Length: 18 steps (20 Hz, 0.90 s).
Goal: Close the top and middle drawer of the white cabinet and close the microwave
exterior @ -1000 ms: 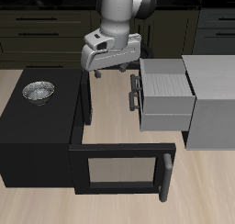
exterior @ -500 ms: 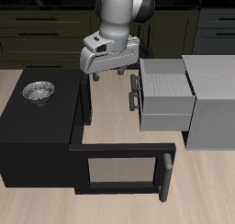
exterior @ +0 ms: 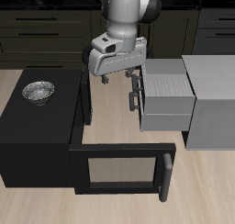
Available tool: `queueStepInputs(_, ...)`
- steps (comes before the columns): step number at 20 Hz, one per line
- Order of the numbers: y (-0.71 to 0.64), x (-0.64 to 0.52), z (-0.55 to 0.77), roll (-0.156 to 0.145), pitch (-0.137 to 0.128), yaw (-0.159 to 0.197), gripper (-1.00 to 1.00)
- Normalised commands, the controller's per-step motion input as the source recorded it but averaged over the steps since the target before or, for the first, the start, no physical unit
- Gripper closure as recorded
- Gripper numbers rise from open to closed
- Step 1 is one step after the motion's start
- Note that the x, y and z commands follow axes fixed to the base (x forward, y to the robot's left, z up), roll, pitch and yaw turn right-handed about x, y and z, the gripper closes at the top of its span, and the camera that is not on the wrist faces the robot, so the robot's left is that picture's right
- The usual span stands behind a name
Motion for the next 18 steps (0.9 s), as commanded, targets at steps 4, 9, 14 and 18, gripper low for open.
queueStepInputs(4,0.22,0.07,-0.08,0.033,-0.013,0.02,-1.0)
queueStepInputs(9,0.16,0.1,-0.03,0.025,-0.011,-0.004,-1.0)
queueStepInputs(14,0.29,0.0,-0.03,0.042,-0.022,0.024,-1.0)
queueStepInputs(18,0.27,0.01,-0.01,0.043,-0.011,0.004,-1.0)
